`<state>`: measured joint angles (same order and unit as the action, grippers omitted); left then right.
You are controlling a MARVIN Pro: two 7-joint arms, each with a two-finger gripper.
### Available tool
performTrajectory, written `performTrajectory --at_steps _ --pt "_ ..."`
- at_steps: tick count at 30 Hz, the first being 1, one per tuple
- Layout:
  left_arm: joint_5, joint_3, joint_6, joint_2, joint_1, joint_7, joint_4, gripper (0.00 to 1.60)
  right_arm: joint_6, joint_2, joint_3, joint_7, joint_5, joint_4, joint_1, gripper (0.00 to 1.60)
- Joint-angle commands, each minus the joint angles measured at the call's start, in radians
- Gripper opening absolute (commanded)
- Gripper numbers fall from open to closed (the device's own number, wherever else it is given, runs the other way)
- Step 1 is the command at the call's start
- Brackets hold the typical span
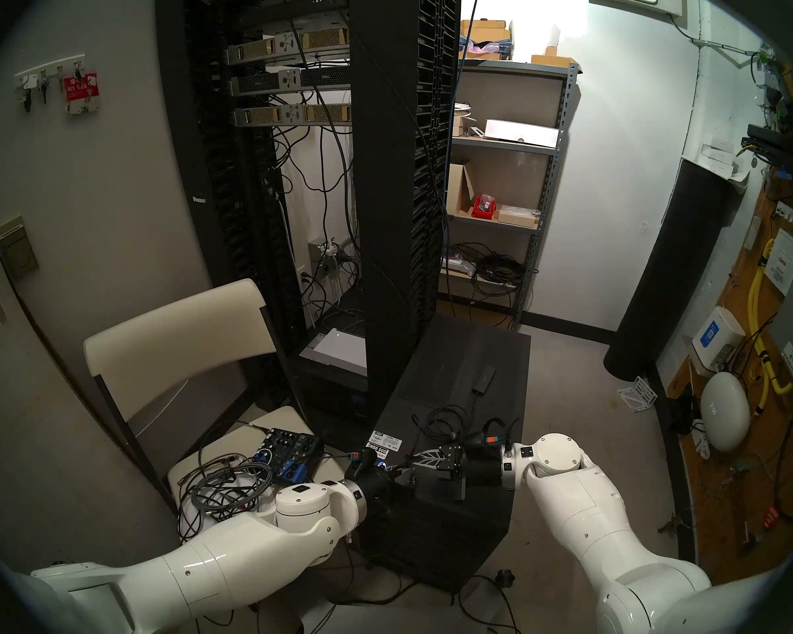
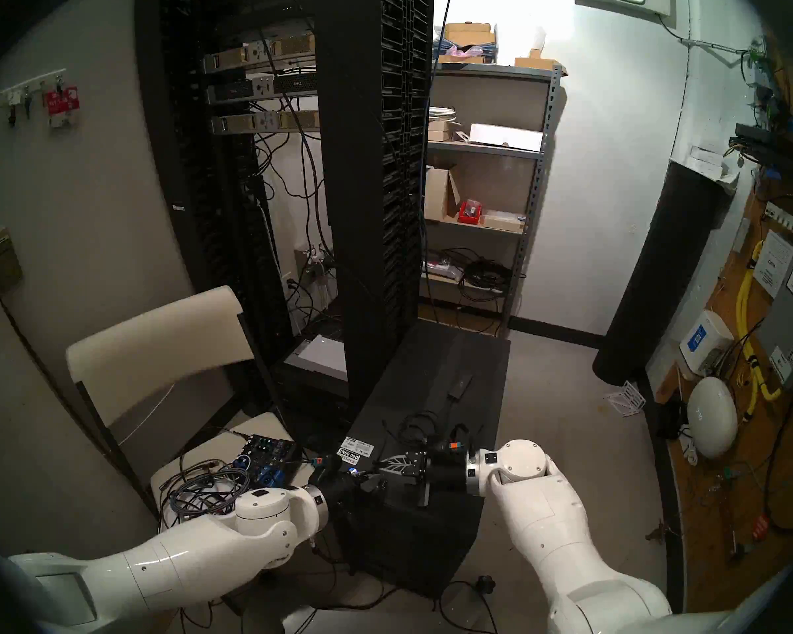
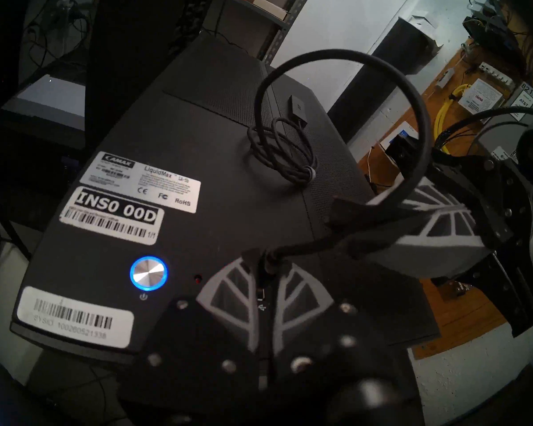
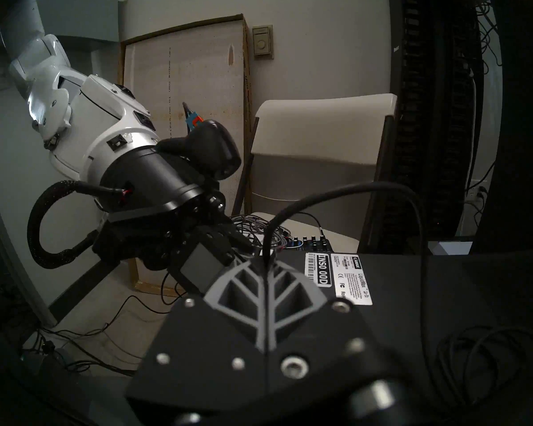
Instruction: Insert the cable into the workstation's USB slot
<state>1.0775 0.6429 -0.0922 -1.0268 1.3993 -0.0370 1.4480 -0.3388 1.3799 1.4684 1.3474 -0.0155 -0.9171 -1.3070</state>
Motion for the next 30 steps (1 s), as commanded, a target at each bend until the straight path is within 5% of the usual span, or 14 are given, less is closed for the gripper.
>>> performTrajectory --at_steps 1,30 --pt "0.024 0.002 -0.019 0.026 0.035 -0.023 0.008 0.00 -0.001 0.017 0.000 0.012 -0.016 -0.016 0.020 0.00" --pt "0.093 0.020 0.019 0.013 0.041 -0.027 0.037 0.00 0.002 0.028 0.016 0.025 -0.002 -0.019 0.019 0.00"
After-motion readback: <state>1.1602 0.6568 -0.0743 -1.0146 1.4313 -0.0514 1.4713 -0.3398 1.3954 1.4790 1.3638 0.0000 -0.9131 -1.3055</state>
